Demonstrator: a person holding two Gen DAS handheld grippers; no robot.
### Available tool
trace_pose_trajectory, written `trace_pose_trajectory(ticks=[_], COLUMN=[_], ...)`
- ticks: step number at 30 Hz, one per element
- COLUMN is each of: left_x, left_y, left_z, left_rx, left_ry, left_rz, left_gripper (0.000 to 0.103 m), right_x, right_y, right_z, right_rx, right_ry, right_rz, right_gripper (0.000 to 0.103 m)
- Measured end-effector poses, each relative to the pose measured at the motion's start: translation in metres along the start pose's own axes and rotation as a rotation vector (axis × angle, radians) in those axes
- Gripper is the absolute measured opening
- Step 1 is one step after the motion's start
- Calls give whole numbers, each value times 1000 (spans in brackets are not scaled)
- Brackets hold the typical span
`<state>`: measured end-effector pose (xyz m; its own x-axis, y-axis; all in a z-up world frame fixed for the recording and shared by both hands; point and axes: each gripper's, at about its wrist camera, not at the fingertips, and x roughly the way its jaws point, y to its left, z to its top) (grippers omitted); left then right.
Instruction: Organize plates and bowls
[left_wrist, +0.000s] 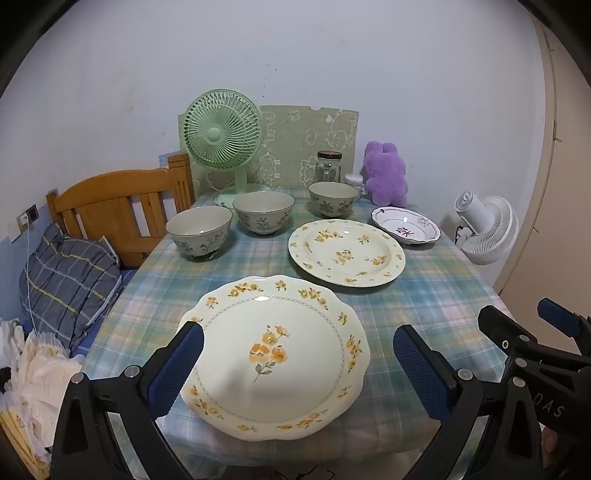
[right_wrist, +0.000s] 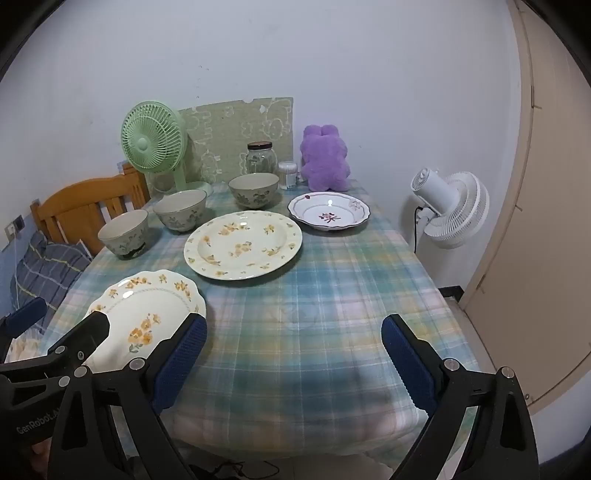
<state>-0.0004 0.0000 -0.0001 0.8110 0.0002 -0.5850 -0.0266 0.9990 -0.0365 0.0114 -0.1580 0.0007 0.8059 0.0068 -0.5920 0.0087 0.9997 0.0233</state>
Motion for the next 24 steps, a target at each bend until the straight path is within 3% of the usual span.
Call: trace_pose_trajectory(ticks=[24], left_x=[-1], left_y=[0], left_z=[5], left_rx=[12], left_ry=[-12], left_rz=[-6], left_gripper=[102], right_x=[-2], right_y=[3], right_z=[2], right_rx=[4], right_ry=[-13], right_rz=[-5], right_gripper=[97])
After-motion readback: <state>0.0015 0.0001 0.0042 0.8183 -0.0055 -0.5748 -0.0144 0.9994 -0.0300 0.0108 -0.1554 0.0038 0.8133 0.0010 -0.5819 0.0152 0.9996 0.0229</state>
